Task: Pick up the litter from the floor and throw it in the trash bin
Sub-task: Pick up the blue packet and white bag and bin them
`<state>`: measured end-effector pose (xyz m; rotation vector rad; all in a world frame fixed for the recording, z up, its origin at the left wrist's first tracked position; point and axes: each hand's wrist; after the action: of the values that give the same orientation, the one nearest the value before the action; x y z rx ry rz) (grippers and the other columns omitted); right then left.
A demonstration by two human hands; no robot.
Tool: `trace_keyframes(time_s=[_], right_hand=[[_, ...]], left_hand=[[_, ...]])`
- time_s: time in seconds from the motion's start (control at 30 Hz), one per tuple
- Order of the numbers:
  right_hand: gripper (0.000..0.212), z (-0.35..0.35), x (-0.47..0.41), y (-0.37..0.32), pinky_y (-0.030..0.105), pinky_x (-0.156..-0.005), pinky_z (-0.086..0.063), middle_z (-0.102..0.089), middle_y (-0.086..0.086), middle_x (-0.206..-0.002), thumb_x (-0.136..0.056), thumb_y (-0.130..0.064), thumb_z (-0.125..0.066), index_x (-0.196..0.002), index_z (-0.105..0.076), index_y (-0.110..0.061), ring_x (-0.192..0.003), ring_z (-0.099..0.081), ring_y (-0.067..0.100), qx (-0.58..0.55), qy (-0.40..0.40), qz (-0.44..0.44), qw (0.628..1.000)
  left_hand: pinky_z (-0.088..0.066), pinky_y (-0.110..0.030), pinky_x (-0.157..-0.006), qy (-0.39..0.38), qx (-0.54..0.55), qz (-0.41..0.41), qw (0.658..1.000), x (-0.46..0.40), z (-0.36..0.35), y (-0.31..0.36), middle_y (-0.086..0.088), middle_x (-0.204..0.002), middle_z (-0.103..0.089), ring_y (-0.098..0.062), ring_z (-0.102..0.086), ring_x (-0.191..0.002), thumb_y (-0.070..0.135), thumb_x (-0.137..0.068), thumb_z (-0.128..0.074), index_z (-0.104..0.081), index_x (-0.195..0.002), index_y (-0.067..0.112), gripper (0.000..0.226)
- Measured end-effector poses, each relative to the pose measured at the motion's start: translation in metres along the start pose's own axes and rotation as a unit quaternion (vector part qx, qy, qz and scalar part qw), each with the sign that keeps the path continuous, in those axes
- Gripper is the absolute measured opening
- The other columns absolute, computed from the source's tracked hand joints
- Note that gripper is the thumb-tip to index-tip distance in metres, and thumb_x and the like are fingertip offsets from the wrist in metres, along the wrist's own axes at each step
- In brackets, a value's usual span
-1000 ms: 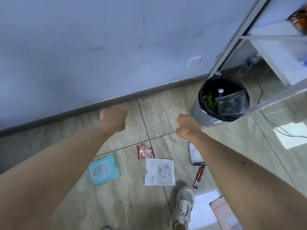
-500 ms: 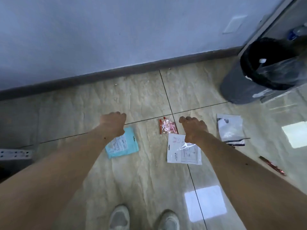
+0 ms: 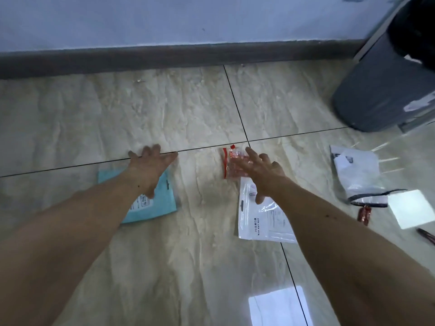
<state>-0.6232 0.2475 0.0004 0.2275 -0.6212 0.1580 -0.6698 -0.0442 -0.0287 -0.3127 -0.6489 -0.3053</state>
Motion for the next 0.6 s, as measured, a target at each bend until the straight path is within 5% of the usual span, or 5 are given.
trace_keyframes(time_s=[0.1,0.37,0.6], right_hand=[[0.142,-0.013,-0.013,0.002,0.045,-0.095,-0.045,0.008,-0.005,-0.161,-0.049,-0.028,-0.096,-0.149,0.003,-0.047,-0.136,-0.026,0.029,-0.01,0.007,0.016,1.0],[0.094,-0.021,-0.023,0.001,0.036,-0.077,-0.05,-0.051,-0.003,-0.123,-0.056,-0.03,-0.09,-0.137,-0.042,-0.033,-0.114,-0.052,0.022,-0.119,0.054,0.025,0.991],[0.057,-0.038,-0.01,0.013,0.029,-0.072,-0.041,-0.066,0.0,-0.108,-0.061,-0.032,-0.086,-0.112,-0.06,-0.027,-0.101,-0.063,0.023,-0.247,0.05,-0.095,0.963]], left_hand=[[-0.044,-0.055,-0.092,0.013,-0.009,-0.008,1.0,-0.012,-0.001,-0.001,-0.011,-0.149,-0.016,-0.035,-0.032,-0.132,0.031,-0.038,-0.096,0.003,-0.149,0.041,0.149],[-0.045,-0.034,-0.071,0.039,0.002,-0.024,0.999,-0.017,0.01,0.0,-0.004,-0.114,-0.059,-0.024,-0.057,-0.105,0.043,-0.051,-0.091,-0.032,-0.135,0.02,0.106],[-0.048,-0.032,-0.08,0.009,0.018,-0.07,0.997,-0.019,0.026,0.012,-0.003,-0.123,-0.058,-0.022,-0.057,-0.11,0.018,-0.081,-0.071,-0.054,-0.125,0.023,0.048]])
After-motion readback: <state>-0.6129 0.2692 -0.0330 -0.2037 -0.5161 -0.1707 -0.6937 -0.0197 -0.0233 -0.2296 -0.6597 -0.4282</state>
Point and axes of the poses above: each hand's wrist, its own x-axis away from the middle knuckle, its own z-axis out of the back of the hand, y = z × x
